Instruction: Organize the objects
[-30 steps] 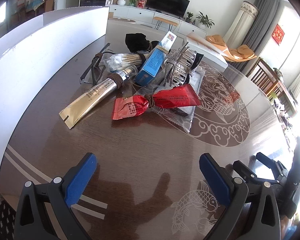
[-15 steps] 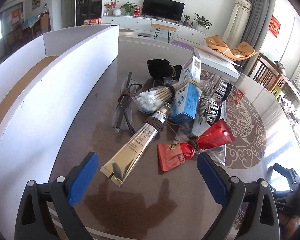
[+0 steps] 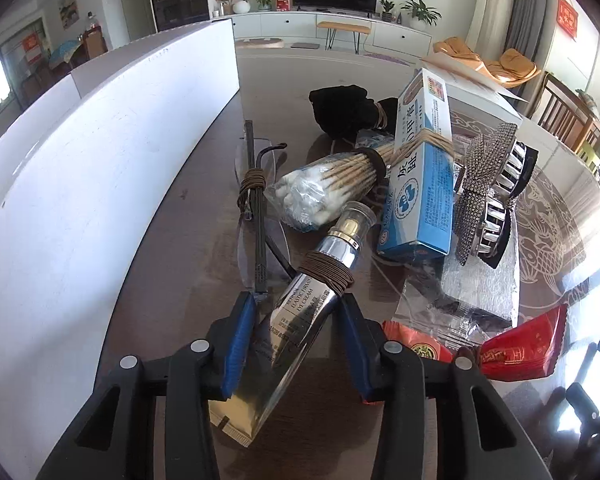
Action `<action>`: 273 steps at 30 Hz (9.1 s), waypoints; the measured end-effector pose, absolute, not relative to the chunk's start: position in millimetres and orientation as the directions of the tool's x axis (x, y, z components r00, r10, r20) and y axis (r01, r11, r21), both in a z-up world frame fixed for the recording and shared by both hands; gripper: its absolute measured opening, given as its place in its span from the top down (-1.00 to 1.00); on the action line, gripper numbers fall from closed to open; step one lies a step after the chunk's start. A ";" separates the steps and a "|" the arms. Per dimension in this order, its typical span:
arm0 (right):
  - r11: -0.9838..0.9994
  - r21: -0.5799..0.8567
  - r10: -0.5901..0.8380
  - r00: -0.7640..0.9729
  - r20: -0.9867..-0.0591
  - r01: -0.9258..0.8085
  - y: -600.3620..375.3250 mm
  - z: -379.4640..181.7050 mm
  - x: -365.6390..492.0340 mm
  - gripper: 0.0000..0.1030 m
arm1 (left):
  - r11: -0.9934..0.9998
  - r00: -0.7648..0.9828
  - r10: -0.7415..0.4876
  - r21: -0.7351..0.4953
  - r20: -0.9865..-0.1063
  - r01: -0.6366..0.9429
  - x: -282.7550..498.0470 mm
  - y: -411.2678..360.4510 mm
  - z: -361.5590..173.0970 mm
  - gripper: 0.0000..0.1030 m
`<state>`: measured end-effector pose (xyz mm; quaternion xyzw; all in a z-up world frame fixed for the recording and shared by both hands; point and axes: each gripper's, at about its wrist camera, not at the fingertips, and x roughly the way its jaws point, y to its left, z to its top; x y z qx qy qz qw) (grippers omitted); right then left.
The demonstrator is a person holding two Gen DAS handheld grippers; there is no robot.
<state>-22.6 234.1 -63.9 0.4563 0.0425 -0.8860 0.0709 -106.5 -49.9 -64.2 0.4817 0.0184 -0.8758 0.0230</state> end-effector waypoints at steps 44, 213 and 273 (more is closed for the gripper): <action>-0.950 0.134 -0.265 -0.496 -0.827 0.283 220.5 -36.2 -67.2 -1.00 | -0.986 -0.482 -0.084 0.003 -0.872 0.166 -46.9 -39.4 -72.5 -1.00; -0.982 -0.013 -0.098 -0.573 -0.814 0.187 236.0 -64.0 -34.8 -1.00 | -0.999 -0.524 0.015 -0.031 -0.852 0.021 -5.8 44.3 -62.3 -1.00; -0.982 -0.013 -0.098 -0.573 -0.814 0.187 236.5 -64.0 -35.6 -1.00 | -1.000 -0.518 -0.008 0.000 -0.855 0.016 -7.4 47.3 -64.2 -1.00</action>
